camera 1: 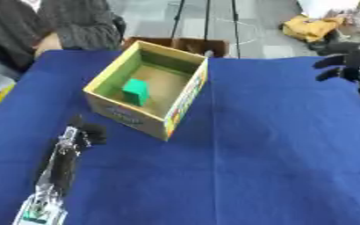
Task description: Pick up objects on the table and place them in the box.
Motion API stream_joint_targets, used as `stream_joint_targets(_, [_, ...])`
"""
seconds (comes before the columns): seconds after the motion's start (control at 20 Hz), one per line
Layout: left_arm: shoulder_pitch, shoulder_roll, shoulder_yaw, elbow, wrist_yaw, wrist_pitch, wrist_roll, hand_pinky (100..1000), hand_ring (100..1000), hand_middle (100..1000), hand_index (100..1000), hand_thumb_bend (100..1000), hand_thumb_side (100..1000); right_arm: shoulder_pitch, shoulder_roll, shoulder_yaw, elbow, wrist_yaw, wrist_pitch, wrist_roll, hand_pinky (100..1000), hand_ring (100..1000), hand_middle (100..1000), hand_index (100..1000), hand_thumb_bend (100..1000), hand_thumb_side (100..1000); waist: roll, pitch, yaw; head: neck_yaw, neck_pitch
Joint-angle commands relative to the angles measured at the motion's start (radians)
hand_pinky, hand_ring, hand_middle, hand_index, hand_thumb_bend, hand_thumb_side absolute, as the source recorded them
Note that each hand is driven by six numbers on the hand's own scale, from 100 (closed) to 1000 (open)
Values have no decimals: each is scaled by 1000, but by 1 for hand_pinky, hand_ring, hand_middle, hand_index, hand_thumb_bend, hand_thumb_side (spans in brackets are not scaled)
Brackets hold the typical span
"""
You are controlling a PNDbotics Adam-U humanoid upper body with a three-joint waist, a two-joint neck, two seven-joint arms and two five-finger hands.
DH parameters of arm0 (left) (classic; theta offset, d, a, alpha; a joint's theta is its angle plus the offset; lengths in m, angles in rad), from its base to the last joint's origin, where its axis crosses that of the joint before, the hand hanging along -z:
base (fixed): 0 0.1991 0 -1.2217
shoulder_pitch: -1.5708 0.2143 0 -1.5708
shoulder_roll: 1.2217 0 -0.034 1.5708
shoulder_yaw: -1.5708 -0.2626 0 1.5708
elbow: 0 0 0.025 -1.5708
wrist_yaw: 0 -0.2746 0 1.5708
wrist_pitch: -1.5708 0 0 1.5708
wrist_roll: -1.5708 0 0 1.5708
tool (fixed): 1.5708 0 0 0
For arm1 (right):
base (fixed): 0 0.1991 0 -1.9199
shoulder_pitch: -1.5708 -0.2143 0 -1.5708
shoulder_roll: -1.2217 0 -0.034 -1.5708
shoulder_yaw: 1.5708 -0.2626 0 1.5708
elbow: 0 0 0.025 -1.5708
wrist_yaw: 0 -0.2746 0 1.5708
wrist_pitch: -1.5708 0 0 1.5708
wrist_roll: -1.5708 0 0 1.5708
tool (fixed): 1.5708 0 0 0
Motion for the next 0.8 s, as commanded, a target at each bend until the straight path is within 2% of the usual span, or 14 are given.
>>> stream_joint_targets(0.05, [-2,28,23,-20,-1,-2,18,674,639,569,616,384,1000,59,10,-63,-67,-86,47,-47,618,705,710,783,100,875,3,-19,-10,15,-2])
stream_joint_targets(0.3, [7,27,29,-18,-2,0,25,674,640,569,616,383,1000,160,60,-103,-90,-143,75,-96,613,698,700,767,100,897,7,-20,-30,18,-4])
stream_joint_targets(0.8, [14,27,32,-17,-2,-2,27,675,640,569,617,381,1000,208,111,-133,-94,-147,88,-125,605,688,685,749,100,908,10,-27,-41,10,1])
